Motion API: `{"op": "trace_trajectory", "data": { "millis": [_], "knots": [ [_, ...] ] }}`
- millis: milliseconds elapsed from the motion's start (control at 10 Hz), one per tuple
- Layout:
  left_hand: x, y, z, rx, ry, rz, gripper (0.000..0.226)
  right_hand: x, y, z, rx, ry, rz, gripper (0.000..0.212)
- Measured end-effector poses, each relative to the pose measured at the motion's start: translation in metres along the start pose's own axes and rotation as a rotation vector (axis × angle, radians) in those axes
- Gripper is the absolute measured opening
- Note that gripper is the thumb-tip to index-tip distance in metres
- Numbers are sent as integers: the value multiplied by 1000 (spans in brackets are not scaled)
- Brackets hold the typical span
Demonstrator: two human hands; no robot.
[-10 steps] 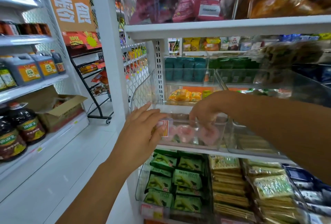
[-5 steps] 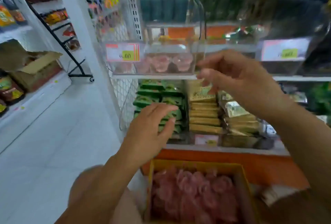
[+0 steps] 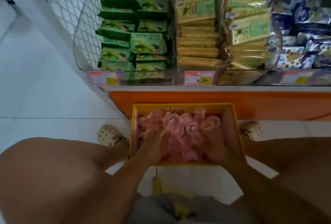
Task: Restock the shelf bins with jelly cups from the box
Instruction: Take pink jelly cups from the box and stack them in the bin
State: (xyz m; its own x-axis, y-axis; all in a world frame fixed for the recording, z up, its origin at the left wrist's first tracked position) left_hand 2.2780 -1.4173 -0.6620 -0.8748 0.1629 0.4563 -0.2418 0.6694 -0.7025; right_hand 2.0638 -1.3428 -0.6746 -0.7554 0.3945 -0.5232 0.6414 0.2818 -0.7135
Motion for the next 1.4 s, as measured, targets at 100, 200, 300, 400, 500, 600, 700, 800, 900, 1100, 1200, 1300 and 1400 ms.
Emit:
{"op": "trace_trajectory", "data": {
  "millis": [100, 200, 300, 400, 500, 600, 700, 800, 900, 1100, 1200, 1300, 1400],
  "knots": [
    [-7, 18, 18, -37, 74, -100, 77, -2, 12, 9, -19, 18, -114, 50],
    [-7, 30, 27, -67, 113, -196, 77, 2, 20, 25, -12, 45, -178, 52],
    [-2, 29, 32, -55, 107, -270, 74, -4, 29, 29, 13, 27, -219, 58],
    [-8, 27, 37, -41, 35, -339, 69, 3, 41, 33, -16, 111, 11, 84],
    [-15, 32, 40, -29, -47, -386, 58, -6, 33, 27, -65, 183, 184, 78],
    [-17, 35, 42, -73, -75, -372, 42, -8, 28, 24, -239, 157, 198, 88],
    [-18, 35, 42, -147, -65, -369, 32, -12, 29, 19, -323, 52, 26, 97],
    [-15, 33, 36, -220, -55, -390, 30, -17, 38, 16, -375, -75, 71, 66],
    [-6, 39, 30, -319, 38, -380, 38, -17, 42, 13, -399, -123, 143, 41],
    [9, 66, 20, -391, 108, -363, 48, -16, 35, 8, -458, -96, 148, 46],
    [12, 67, 23, -322, 140, -286, 52, -7, 37, 8, -313, -92, -23, 53],
    [14, 65, 24, -269, 164, -221, 51, -2, 40, 4, -187, -99, -12, 50],
    [13, 64, 25, -231, 186, -187, 56, 2, 38, 2, -127, -100, 199, 44]
  ]
}}
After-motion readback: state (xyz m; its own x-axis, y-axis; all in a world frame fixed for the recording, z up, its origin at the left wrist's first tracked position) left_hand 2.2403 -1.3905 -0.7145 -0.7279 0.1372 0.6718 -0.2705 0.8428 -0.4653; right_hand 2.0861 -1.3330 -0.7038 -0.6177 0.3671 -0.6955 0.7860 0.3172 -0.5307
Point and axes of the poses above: each hand's wrist, its own z-axis towards the middle knuckle, its own y-axis out of the palm, x = y × z, the point moved 5 cm from there along z, towards the middle knuckle, and after that the axes turned 2 degrees about -x, right-handed, at the moved point
